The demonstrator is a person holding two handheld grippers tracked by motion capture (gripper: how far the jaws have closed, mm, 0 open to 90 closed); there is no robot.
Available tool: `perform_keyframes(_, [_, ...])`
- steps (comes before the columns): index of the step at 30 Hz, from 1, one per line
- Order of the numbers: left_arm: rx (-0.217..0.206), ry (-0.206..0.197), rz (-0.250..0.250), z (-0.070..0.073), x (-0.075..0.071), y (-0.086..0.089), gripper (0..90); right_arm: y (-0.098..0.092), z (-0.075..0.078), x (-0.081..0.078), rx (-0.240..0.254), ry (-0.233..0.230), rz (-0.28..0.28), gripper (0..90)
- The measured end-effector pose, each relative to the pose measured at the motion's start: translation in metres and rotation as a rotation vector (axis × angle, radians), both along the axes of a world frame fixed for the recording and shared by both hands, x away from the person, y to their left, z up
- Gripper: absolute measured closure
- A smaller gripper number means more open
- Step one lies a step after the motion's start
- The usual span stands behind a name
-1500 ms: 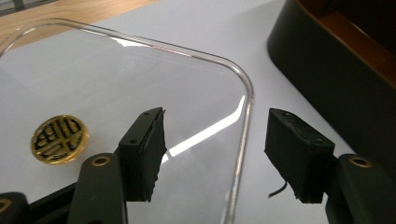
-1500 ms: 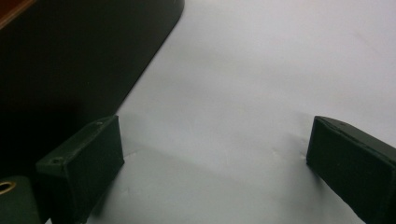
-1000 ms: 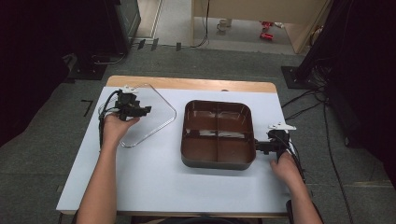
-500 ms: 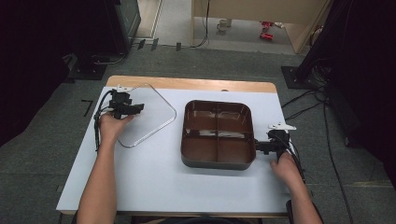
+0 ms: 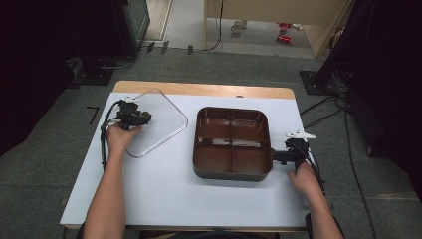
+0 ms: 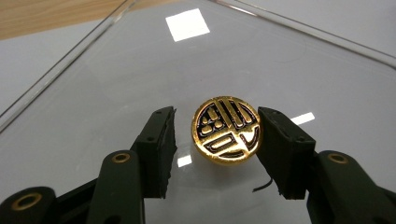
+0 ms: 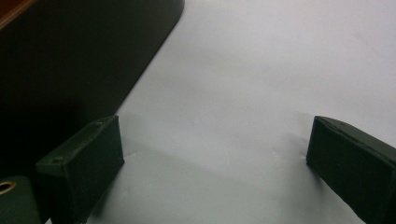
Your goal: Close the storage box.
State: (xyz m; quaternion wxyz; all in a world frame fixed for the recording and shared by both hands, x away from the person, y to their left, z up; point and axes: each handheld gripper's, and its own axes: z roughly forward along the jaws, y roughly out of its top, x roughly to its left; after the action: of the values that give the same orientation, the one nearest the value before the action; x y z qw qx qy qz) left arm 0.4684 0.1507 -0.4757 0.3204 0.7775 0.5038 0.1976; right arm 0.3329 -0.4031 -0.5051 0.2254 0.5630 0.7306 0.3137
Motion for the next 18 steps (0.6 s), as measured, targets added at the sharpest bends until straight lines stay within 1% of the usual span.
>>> perform_keyframes(2, [0.002,0.001,-0.003,0.000,0.000,-0.001,50.3,0.000,0.000,0.000,0.000,0.000,0.000,3.1])
perform_keyframes(3, [0.016,0.006,-0.003,-0.001,0.000,-0.004,52.7,0.000,0.000,0.000,0.000,0.000,0.001,3.1])
perform_keyframes(4, [0.016,0.006,-0.003,-0.001,0.000,-0.004,53.6,0.000,0.000,0.000,0.000,0.000,0.000,3.1])
perform_keyframes(5, [0.021,-0.004,-0.001,-0.002,0.000,-0.006,56.2,0.000,0.000,0.000,0.000,0.000,0.000,3.1])
perform_keyframes(7, [0.019,-0.005,0.005,-0.002,0.000,-0.006,56.6,0.000,0.000,0.000,0.000,0.000,0.000,3.1])
perform_keyframes(8, [0.013,-0.002,0.002,-0.002,0.000,-0.005,58.3,0.000,0.000,0.000,0.000,0.000,0.000,3.1])
perform_keyframes(9, [0.013,-0.002,0.002,-0.002,0.000,-0.005,58.6,0.000,0.000,0.000,0.000,0.000,0.000,3.1])
perform_keyframes(11, [-0.002,0.001,0.005,-0.001,0.001,-0.004,58.9,0.000,0.000,0.000,0.000,0.000,0.000,3.1])
perform_keyframes(12, [-0.011,0.012,0.009,0.000,0.001,-0.003,59.0,0.000,0.000,0.000,0.000,0.000,0.000,3.1])
perform_keyframes(16, [-0.009,0.017,0.017,0.003,0.001,-0.004,59.2,0.000,0.000,0.000,0.000,0.000,0.000,3.1])
perform_keyframes(17, [-0.035,0.013,0.019,0.007,0.000,-0.003,59.3,0.000,0.000,0.000,0.000,0.000,0.000,3.1])
perform_keyframes(18, [-0.048,0.005,0.022,0.011,0.000,-0.002,59.3,0.000,0.000,0.000,0.000,0.000,0.000,3.1])
